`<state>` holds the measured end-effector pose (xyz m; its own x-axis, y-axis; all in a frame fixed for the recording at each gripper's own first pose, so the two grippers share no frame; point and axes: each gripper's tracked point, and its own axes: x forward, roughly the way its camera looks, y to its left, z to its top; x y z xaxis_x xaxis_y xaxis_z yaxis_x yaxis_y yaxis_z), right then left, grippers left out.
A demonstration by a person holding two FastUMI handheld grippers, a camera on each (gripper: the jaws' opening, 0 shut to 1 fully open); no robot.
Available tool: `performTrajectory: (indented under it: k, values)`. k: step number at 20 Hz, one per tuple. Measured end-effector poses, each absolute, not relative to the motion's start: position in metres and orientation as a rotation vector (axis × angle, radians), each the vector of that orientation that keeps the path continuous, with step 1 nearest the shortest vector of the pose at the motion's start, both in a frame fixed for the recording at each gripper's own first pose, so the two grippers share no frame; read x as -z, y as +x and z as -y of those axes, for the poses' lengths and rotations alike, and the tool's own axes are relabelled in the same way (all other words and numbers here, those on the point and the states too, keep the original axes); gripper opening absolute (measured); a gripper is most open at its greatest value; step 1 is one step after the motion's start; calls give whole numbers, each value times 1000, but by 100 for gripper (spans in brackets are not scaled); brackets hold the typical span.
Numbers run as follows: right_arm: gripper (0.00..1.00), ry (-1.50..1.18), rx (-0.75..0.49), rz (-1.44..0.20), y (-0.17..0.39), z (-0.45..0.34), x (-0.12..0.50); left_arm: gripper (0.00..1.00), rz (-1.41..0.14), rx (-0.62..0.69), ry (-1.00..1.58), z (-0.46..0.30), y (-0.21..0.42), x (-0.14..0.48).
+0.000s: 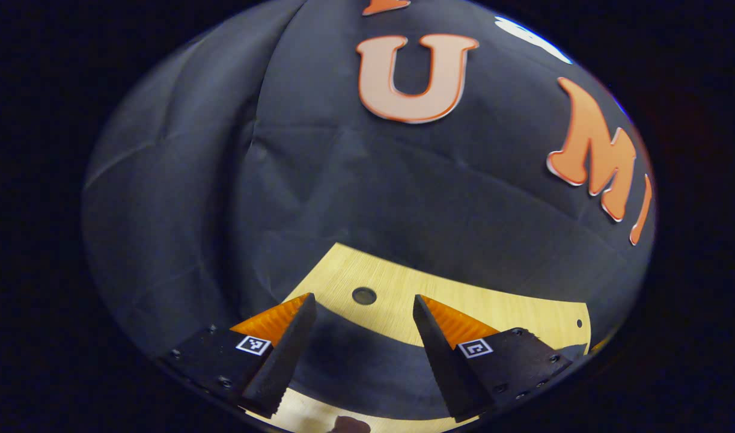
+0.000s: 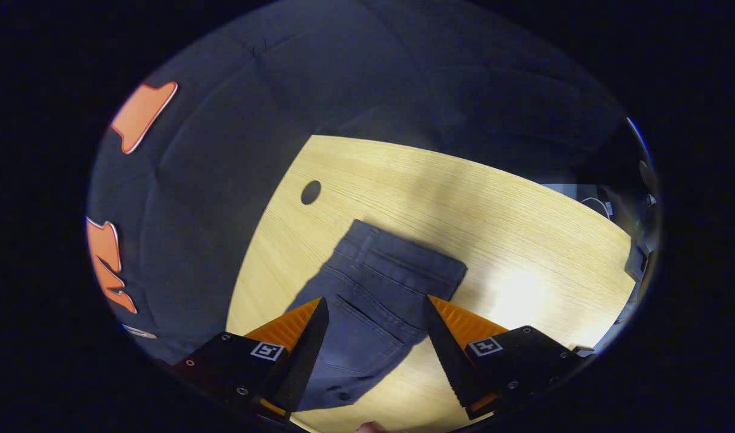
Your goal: Grasp the waist and the cuffs of the jeans and fold them to make the two legs overlap; first hold the waist and fold one-third of the jeans toward the cuffs, then hold the cuffs and fold the remaining one-third in the same direction to finish folding.
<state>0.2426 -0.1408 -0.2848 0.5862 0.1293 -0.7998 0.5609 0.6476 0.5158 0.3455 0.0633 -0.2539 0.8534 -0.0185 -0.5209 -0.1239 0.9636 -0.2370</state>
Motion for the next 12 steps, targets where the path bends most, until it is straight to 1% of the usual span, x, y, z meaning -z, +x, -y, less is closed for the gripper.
performTrajectory:
  k: [5, 8, 9, 10, 11, 12]
  values:
    - [96, 832, 301, -972, 228, 136, 311, 97, -350, 5, -176, -50, 327, 195]
    - [97, 813, 284, -977, 229, 132, 318, 96, -256, -7, -142, -48, 308, 166]
    - [96, 819, 283, -974, 230, 131, 319, 92, -226, 3, -138, -44, 299, 153]
    - [96, 825, 288, -966, 232, 132, 321, 96, -189, 5, -130, -42, 290, 139]
    - [97, 827, 290, -963, 233, 132, 324, 96, -174, 12, -128, -38, 279, 130]
    - [97, 820, 293, -968, 233, 132, 328, 93, -143, 11, -117, -37, 269, 120]
